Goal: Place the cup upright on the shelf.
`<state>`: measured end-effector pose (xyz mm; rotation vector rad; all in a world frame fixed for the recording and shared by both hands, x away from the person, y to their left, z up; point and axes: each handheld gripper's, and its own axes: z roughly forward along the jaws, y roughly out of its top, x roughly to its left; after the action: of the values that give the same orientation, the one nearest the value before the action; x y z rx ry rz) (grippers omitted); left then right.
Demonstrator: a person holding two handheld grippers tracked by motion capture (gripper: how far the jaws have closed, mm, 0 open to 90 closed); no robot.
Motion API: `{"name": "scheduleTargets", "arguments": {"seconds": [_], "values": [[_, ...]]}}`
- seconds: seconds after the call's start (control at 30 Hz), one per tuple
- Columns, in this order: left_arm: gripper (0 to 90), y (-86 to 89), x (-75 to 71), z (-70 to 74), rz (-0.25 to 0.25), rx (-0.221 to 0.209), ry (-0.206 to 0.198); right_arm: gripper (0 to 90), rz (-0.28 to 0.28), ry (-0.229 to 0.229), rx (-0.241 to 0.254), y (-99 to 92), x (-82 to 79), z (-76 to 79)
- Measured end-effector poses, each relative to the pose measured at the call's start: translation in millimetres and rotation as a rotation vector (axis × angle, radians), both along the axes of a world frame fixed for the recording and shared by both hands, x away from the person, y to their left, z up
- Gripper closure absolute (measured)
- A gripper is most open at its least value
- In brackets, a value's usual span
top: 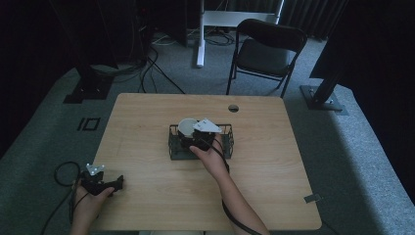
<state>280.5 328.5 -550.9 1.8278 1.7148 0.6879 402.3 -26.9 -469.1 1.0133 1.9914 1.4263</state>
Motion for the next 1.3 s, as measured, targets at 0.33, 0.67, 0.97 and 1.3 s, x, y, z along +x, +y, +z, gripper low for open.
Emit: {"name": "scheduleTargets", "arguments": {"seconds": [0.33, 0.67, 0.97, 1.3], "values": [[0.3, 0.0, 0.0, 0.0, 0.000, 0.000, 0.000, 12.5, 0.027, 0.017, 0.010, -3.0, -1.2, 4.4], [0.3, 0.0, 0.0, 0.0, 0.000, 0.000, 0.000, 12.2, 0.030, 0.007, 0.024, -15.8, -7.8, 7.8], [0.3, 0.0, 0.0, 0.0, 0.000, 0.000, -0.001, 12.3, 0.034, -0.004, 0.031, -26.7, -17.2, 8.4], [0.3, 0.0, 0.0, 0.0, 0.000, 0.000, 0.000, 12.4, 0.021, -0.006, 0.033, -47.4, -29.9, 6.3]]}}
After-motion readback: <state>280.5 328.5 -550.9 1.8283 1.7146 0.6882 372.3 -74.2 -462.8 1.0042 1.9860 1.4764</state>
